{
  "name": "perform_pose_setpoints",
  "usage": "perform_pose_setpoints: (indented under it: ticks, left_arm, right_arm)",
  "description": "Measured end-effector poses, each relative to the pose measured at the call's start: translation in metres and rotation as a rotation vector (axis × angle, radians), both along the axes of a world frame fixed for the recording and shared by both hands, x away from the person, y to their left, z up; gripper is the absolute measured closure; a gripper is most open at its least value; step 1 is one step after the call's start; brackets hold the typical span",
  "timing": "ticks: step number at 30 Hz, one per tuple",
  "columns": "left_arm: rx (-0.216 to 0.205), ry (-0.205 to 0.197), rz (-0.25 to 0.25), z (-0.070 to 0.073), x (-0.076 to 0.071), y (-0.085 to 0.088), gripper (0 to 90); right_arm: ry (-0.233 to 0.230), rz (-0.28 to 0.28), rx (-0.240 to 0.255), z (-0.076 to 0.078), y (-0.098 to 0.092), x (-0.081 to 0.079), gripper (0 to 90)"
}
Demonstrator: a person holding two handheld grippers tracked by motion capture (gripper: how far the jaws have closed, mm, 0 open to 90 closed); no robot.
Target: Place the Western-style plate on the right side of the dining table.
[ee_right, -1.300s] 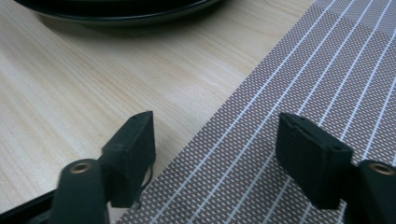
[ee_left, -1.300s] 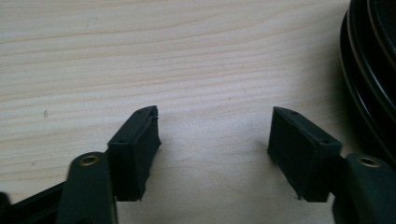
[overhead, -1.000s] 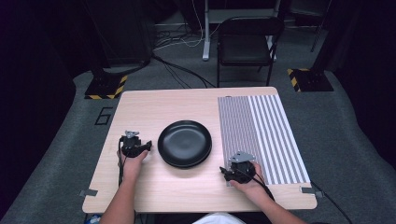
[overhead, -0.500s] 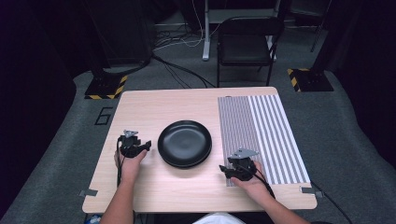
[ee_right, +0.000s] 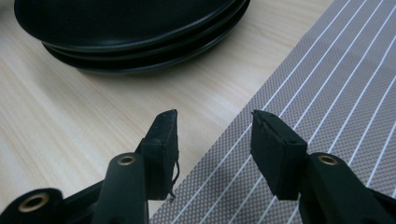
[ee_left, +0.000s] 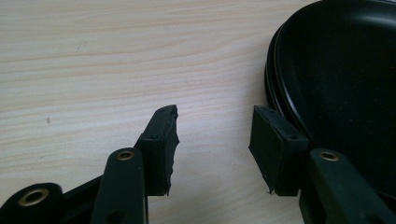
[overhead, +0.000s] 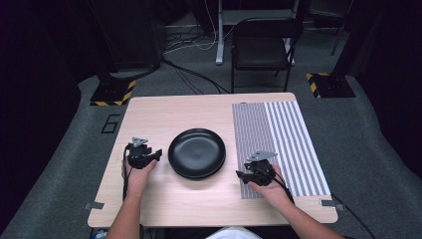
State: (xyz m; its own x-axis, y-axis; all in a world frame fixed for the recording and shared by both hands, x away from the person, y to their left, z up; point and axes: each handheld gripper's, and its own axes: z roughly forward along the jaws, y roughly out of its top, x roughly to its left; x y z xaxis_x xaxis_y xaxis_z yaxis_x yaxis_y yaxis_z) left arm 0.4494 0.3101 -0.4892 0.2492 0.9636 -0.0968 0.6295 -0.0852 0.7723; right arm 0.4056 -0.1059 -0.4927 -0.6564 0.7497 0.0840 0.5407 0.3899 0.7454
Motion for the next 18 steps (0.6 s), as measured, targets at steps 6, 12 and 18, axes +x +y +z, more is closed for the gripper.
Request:
perform_pose_setpoints:
  ticks: [6, 12, 18]
  left_arm:
    - [-0.017, -0.024, 0.009, 0.006, -0.002, 0.0, 50.0]
    - [-0.046, -0.026, -0.003, 0.009, -0.004, -0.002, 50.4]
    - [-0.069, -0.007, -0.015, 0.013, -0.005, -0.006, 52.1]
  right_arm:
    - [-0.021, -0.02, 0.017, 0.006, 0.001, 0.007, 52.8]
    - [-0.024, -0.023, 0.038, 0.01, 0.003, 0.013, 55.0]
    - [0.009, -0.022, 0.064, 0.013, 0.006, 0.02, 55.5]
